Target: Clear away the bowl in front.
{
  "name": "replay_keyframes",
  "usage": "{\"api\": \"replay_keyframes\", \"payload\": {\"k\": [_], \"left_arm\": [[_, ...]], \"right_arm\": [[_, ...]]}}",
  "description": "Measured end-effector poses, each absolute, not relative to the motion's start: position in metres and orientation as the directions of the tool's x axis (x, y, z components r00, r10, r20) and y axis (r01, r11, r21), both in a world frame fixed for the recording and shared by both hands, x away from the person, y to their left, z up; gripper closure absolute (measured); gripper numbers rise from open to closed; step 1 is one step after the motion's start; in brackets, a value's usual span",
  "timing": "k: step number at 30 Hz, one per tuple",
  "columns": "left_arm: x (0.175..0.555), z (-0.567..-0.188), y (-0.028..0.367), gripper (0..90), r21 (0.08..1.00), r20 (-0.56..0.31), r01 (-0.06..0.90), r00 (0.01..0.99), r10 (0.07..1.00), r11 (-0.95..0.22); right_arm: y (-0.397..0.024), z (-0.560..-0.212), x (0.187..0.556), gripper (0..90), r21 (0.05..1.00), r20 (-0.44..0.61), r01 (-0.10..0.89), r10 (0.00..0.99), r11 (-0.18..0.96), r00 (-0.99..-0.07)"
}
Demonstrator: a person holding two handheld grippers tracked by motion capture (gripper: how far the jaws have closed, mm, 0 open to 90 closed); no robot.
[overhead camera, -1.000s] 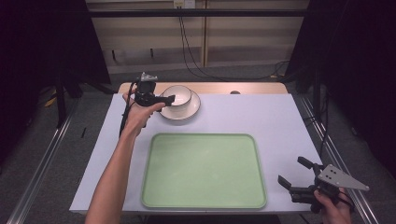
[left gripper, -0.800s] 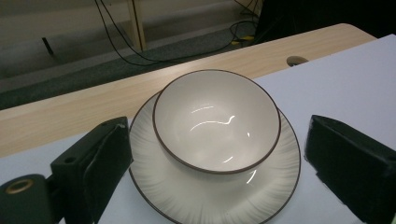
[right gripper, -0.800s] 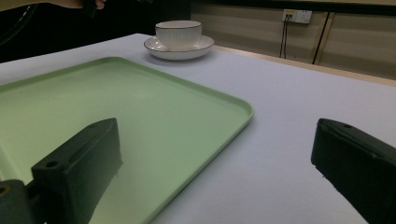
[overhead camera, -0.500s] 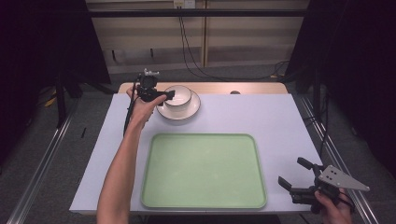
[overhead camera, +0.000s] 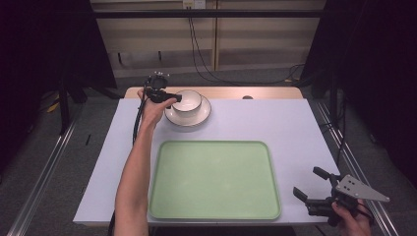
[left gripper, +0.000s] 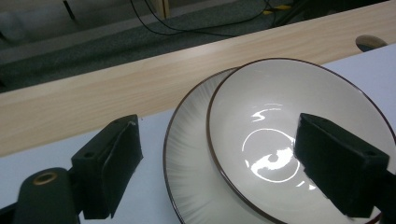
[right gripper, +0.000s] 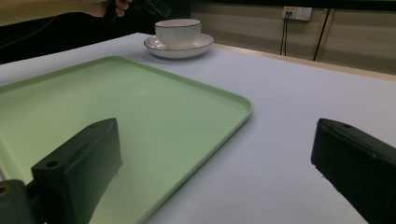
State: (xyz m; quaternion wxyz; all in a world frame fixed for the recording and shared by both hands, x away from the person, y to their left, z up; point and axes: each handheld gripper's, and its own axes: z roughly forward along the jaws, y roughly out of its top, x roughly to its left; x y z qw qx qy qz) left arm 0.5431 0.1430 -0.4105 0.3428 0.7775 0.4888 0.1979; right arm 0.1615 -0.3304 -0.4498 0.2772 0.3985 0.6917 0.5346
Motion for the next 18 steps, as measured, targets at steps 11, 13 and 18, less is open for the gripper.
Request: {"api": "replay_keyframes", "payload": {"k": [11,13,18], "left_arm": [[0.553,-0.425,0.138,23.2,0.675,-0.027,0.678,0.417,0.908,-0.291],[0.556,-0.428,0.139,27.3,0.669,-0.046,0.691,0.407,0.912,-0.275],[0.558,-0.438,0.135,37.6,0.642,-0.053,0.717,0.396,0.917,-0.273]], "right_arm": [[-0.331,-0.45,0.161,1.5,0.962,0.037,0.249,0.845,0.116,-0.534],[-0.331,-0.45,0.161,1.6,0.961,0.039,0.252,0.845,0.114,-0.533],[-0.332,-0.45,0.161,1.6,0.961,0.033,0.249,0.843,0.121,-0.537]]}}
